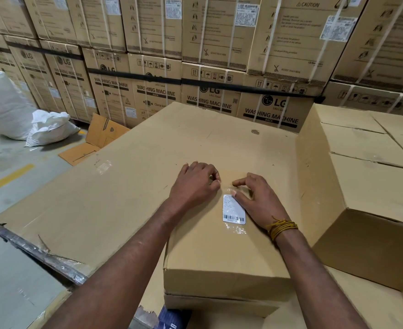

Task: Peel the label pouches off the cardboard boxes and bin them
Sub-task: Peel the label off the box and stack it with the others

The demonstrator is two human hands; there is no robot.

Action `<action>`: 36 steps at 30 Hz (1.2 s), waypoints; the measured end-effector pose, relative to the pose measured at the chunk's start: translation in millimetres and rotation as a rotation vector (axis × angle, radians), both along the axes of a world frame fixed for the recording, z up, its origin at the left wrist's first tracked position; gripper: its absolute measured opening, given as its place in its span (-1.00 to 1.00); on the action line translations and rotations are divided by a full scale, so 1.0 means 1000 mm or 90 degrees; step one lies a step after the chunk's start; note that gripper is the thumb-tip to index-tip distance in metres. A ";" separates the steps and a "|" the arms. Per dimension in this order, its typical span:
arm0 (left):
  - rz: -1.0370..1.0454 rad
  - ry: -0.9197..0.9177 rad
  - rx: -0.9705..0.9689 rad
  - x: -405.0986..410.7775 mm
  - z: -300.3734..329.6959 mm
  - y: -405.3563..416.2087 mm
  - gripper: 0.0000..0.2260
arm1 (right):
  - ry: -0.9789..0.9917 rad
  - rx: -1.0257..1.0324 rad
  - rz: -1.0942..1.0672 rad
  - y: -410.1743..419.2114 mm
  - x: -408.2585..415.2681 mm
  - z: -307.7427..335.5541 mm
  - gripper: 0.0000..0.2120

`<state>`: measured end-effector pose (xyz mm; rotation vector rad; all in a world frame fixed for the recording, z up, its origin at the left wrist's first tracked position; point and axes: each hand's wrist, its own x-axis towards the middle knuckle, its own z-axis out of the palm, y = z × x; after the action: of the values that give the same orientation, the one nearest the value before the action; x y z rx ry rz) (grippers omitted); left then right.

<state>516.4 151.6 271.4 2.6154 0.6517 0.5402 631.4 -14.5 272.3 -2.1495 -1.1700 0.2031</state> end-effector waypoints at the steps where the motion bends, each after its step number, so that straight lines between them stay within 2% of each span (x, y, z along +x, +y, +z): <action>1: -0.001 0.001 0.001 0.000 0.000 0.000 -0.96 | 0.009 0.022 0.000 -0.001 0.000 0.000 -0.83; 3: 0.000 -0.001 0.003 0.001 -0.001 0.000 -0.96 | 0.012 0.041 -0.003 -0.001 0.001 -0.001 -0.91; 9: 0.001 0.002 0.003 0.001 -0.001 0.001 -0.94 | -0.045 0.069 -0.017 0.005 0.006 -0.006 -0.87; 15: 0.001 -0.003 0.006 0.001 -0.001 0.000 -0.94 | -0.095 0.073 -0.033 0.010 0.005 -0.008 -0.93; 30: 0.004 -0.001 -0.008 0.000 0.001 -0.001 -0.95 | -0.050 0.112 -0.036 0.005 0.001 -0.003 -0.94; 33: 0.005 0.002 -0.011 0.000 0.002 -0.001 -0.95 | -0.033 0.127 -0.039 0.004 0.001 -0.001 -0.90; 36: 0.004 0.000 -0.008 0.000 0.001 -0.001 -0.95 | -0.023 0.102 -0.042 0.002 0.001 -0.001 -0.75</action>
<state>516.7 150.3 272.6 2.6019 0.6608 0.5357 632.8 -12.3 270.9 -2.0540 -1.0951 0.0406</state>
